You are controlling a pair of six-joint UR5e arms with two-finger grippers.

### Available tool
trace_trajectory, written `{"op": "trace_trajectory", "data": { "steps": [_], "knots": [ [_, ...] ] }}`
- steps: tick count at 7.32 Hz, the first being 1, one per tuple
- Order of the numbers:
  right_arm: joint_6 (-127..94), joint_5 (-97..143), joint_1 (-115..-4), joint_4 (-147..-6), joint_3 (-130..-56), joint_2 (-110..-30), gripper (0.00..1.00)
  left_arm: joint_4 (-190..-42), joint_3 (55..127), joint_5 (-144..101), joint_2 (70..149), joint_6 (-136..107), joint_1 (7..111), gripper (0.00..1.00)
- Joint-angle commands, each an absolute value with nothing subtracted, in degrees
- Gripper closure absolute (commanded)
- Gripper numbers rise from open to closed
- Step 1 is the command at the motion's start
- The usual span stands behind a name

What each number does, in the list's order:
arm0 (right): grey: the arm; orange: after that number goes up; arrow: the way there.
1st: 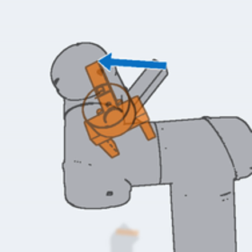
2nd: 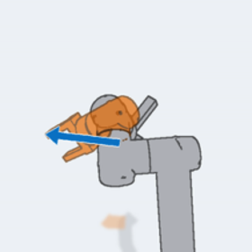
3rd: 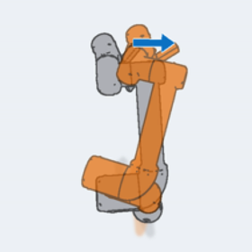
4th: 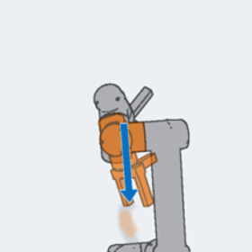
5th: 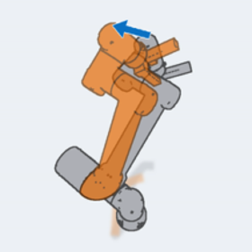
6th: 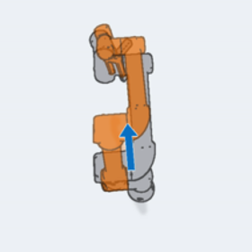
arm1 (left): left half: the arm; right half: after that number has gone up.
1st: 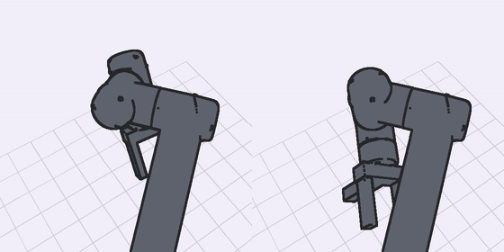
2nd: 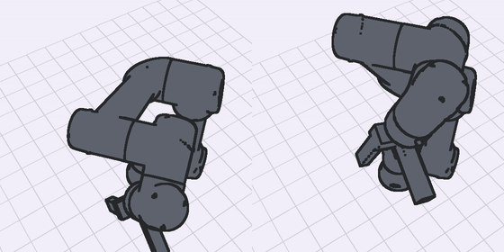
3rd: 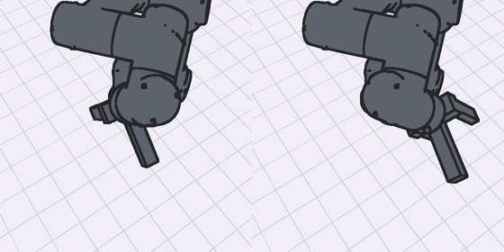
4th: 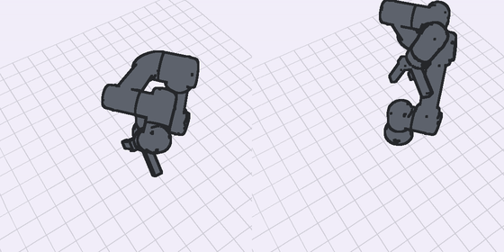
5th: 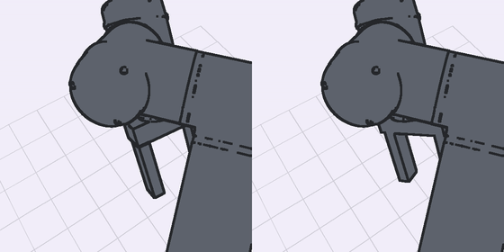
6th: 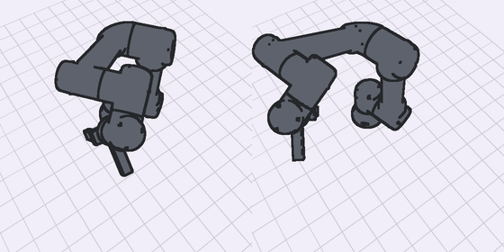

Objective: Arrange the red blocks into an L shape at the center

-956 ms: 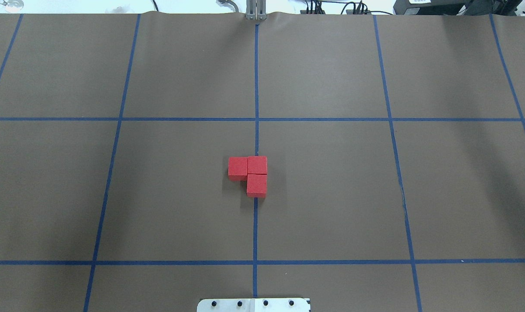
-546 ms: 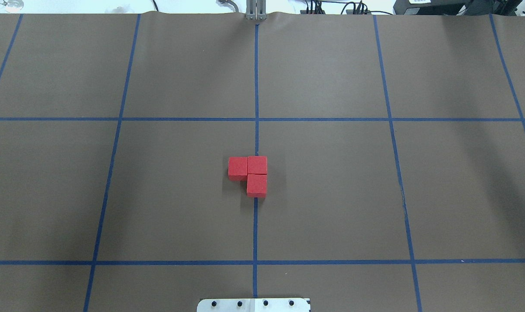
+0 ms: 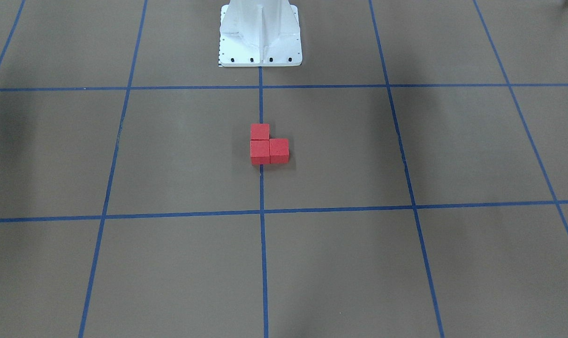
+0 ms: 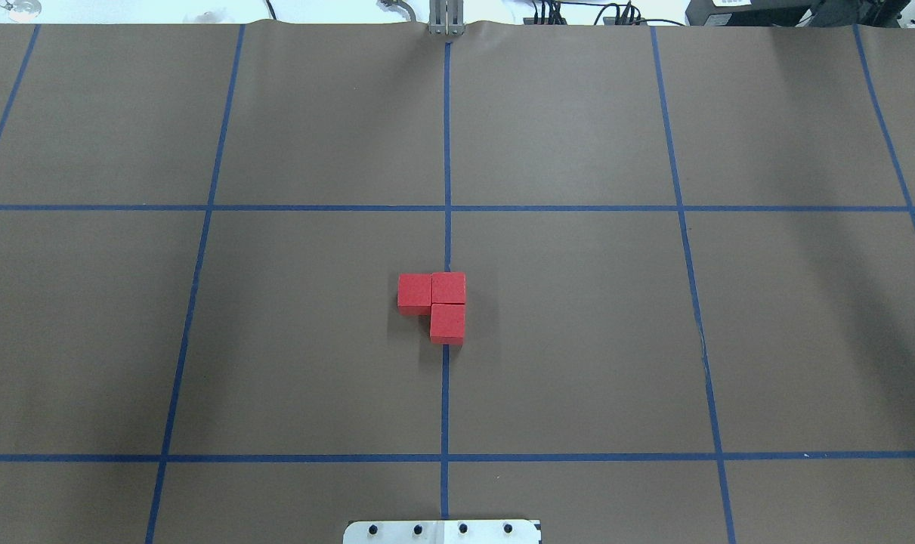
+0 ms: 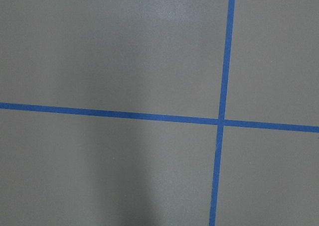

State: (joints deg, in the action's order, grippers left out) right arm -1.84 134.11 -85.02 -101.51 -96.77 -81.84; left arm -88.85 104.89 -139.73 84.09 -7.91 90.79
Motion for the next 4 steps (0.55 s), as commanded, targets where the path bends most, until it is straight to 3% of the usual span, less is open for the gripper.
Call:
{"op": "trace_trajectory", "data": {
  "steps": [1, 4],
  "knots": [
    [-1.8, 134.1, -84.8, -101.4, -96.8, -81.8, 0.0, -88.9, 104.9, -139.7, 84.1, -7.9, 90.8, 0.0],
    [-1.8, 134.1, -84.7, -101.5, -96.8, -81.6, 0.0, -88.9, 105.0, -139.9, 84.3, -7.9, 90.8, 0.0]
  ]
}}
